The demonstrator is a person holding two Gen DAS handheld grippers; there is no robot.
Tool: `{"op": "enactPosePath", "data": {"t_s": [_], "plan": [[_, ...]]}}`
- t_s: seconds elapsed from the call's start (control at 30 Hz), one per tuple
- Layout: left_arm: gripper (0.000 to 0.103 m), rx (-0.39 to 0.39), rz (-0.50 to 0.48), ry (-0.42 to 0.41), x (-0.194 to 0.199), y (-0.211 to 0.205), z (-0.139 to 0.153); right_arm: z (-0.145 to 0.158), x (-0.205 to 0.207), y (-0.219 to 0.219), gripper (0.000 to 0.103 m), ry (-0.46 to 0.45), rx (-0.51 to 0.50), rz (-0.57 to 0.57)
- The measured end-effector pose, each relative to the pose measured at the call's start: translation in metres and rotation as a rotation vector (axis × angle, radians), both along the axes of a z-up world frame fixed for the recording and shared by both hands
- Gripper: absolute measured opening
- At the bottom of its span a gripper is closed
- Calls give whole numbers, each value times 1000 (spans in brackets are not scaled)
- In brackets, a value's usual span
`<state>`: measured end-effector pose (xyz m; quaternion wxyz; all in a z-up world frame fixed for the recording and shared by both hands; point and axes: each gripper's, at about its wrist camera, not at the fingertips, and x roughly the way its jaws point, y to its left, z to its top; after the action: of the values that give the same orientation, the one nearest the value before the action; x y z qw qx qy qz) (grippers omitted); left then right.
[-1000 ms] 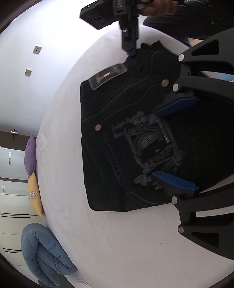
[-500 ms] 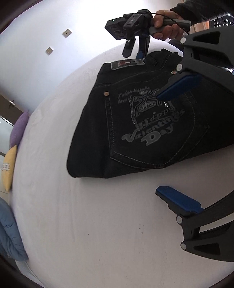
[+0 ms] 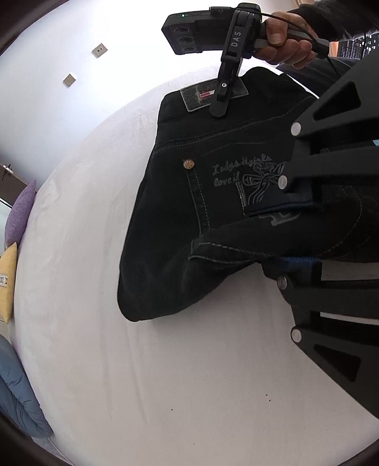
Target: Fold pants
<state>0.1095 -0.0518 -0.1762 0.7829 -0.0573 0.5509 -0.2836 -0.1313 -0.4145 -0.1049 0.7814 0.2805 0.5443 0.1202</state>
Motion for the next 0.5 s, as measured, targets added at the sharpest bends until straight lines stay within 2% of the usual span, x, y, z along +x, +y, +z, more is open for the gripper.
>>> {"op": "enactPosePath", "data": {"t_s": [0.1, 0.2, 0.33, 0.4, 0.5], "plan": [[19, -27, 10, -29, 2, -6, 20, 32, 3, 6, 13, -71, -33, 49], [19, -77, 16, -109, 11, -16, 59, 67, 14, 4, 13, -153, -49, 70], [19, -85, 2, -217, 44, -36, 105, 106, 50, -31, 13, -223, -28, 48], [19, -81, 2, -235, 66, -45, 112, 113, 74, -52, 13, -231, -8, 37], [20, -65, 11, -219, 95, -59, 100, 98, 104, -80, 13, -195, 21, 2]]}}
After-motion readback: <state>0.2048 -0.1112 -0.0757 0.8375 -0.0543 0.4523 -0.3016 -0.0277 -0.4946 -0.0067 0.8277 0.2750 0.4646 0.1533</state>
